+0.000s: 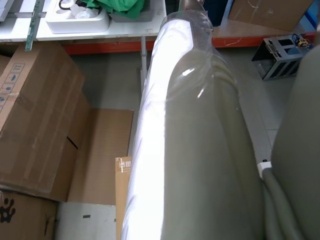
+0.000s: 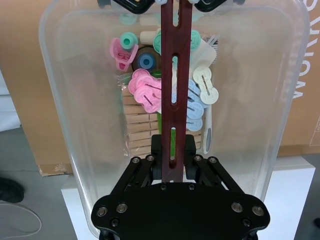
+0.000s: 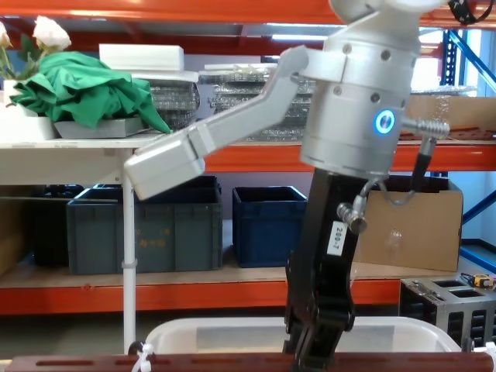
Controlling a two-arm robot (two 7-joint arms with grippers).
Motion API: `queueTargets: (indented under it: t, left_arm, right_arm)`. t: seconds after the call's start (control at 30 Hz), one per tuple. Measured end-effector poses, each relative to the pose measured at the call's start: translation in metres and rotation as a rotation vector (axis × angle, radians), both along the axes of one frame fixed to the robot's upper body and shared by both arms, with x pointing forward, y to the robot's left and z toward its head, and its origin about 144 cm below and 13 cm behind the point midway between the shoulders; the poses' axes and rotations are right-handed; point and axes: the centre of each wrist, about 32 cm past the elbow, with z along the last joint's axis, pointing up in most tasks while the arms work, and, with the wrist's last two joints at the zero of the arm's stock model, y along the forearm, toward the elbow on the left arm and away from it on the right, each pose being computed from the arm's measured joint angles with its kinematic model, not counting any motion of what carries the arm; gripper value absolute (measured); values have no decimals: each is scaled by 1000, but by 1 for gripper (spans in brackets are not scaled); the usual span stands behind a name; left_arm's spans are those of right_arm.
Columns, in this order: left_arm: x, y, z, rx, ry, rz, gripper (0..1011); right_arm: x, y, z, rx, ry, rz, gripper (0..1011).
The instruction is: Use one hand to grasp the basket and place it at the designated location.
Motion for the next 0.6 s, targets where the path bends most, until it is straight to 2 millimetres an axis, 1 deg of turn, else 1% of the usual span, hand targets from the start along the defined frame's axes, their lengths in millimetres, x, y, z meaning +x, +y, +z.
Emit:
queueTargets:
  t: [0.6]
  left_arm:
    - [0,0,0,0,0,0,0]
  right_arm:
    - [-5,5,-12,-27,-5,-1,239]
